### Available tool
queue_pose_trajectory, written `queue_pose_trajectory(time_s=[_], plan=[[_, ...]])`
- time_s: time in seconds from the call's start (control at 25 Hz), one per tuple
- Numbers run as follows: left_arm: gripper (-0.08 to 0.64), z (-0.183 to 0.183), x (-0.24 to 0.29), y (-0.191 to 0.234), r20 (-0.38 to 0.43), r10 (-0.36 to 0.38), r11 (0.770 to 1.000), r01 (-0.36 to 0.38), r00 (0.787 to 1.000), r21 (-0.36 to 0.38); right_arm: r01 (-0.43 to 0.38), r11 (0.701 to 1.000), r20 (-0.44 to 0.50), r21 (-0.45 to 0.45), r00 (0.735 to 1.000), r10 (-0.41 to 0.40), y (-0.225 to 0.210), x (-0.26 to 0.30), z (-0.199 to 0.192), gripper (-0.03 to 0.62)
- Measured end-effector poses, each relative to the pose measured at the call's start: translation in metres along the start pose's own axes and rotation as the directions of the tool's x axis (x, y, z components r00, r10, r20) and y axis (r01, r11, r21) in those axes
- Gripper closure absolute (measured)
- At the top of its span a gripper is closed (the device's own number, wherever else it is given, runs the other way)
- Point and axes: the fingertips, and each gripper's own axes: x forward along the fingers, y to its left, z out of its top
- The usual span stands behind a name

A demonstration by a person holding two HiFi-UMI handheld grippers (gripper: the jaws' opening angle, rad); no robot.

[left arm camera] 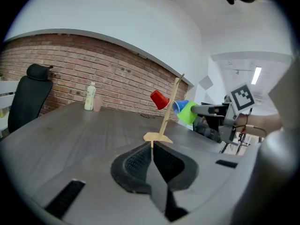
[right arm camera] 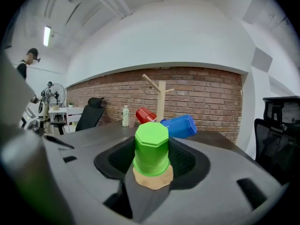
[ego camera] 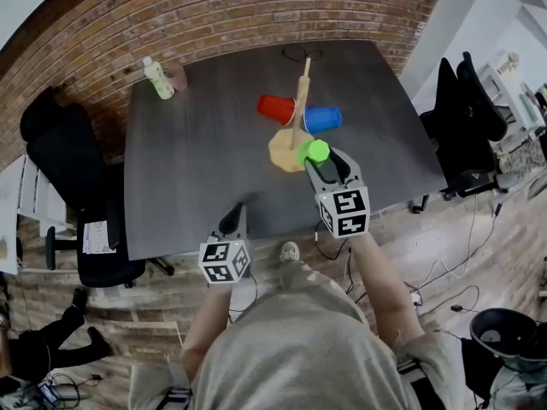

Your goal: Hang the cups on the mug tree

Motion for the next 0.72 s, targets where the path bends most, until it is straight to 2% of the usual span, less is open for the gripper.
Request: queue_pose_trajectory(time_s=[0.48, 0.72], plan=[[0.545, -0.004, -0.005, 0.002, -0.004, 0.009, 1.0, -0.009, 1.0, -0.015, -0.078, 0.994, -0.009, -0.072, 0.997, 0.078, 0.037, 0.024, 0.007, 0.371], [0.545, -0.005, -0.004, 0.004, -0.007, 0.018, 1.0, -0.019, 1.0, -0.021, -0.089, 0.992, -0.033, -0.094, 0.996, 0.086, 0.041, 0.039, -0.002, 0.371]])
